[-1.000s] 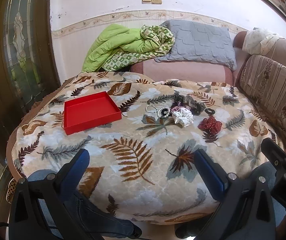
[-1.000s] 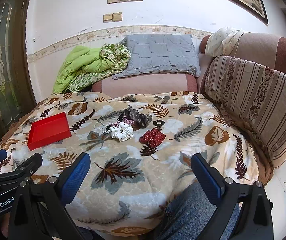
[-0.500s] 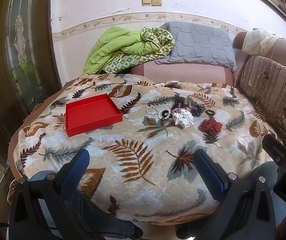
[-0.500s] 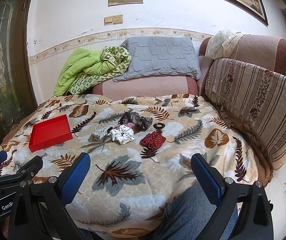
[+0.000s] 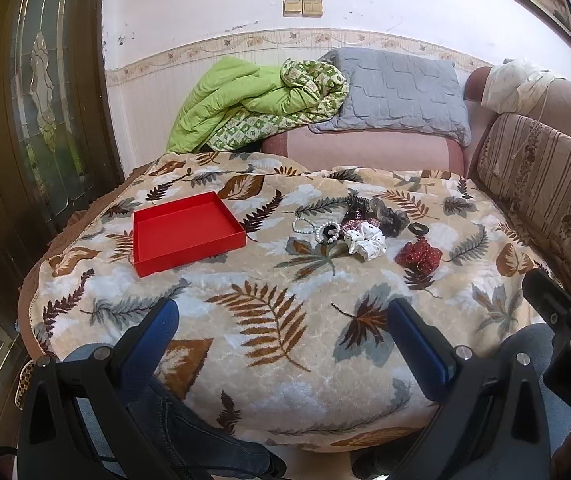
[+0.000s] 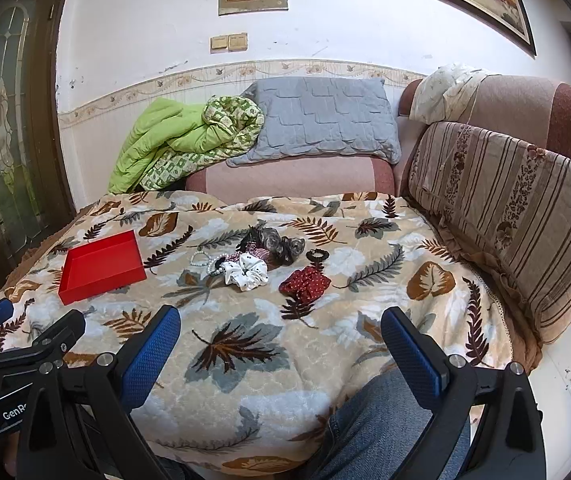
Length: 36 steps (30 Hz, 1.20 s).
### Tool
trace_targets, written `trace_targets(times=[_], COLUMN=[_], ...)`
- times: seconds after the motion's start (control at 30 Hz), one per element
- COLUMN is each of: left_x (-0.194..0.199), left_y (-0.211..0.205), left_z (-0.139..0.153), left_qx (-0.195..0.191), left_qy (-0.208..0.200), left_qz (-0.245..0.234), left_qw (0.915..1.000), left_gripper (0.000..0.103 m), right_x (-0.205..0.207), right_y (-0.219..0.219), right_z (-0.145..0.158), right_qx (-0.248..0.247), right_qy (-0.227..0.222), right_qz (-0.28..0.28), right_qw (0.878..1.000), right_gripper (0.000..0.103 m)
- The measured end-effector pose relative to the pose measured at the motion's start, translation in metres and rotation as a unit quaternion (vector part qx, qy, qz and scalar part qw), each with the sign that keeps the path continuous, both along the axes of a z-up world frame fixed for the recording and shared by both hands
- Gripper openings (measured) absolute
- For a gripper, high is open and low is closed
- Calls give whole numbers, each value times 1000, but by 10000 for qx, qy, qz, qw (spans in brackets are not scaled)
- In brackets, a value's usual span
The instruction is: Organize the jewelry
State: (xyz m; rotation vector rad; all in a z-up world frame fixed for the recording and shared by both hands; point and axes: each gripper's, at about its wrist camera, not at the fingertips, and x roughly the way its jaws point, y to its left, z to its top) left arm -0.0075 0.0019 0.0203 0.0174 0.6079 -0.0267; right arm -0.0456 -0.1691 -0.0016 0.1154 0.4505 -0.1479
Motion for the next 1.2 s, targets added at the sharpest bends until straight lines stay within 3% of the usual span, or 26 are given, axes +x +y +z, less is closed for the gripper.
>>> trace_targets(times=[0.23,0.4,1.2], left_x=[-2,0,1], left_y=[0,1,0], left_z=[-1,0,0], left_qx=[398,324,276], left_qy=[-104,128,335], left_qz=[34,25,25], left_qw=[9991,9994,9991], left_gripper=[103,103,103], right_x=[-1,-2,-5], right_y=[0,0,1], right_z=[1,1,3], right_qx=[-13,-10,-18], right_qy=[-7,-11,-43], right_qz=[7,-7,0], right_qw=[10000,10000,10000], right_gripper=[102,102,102])
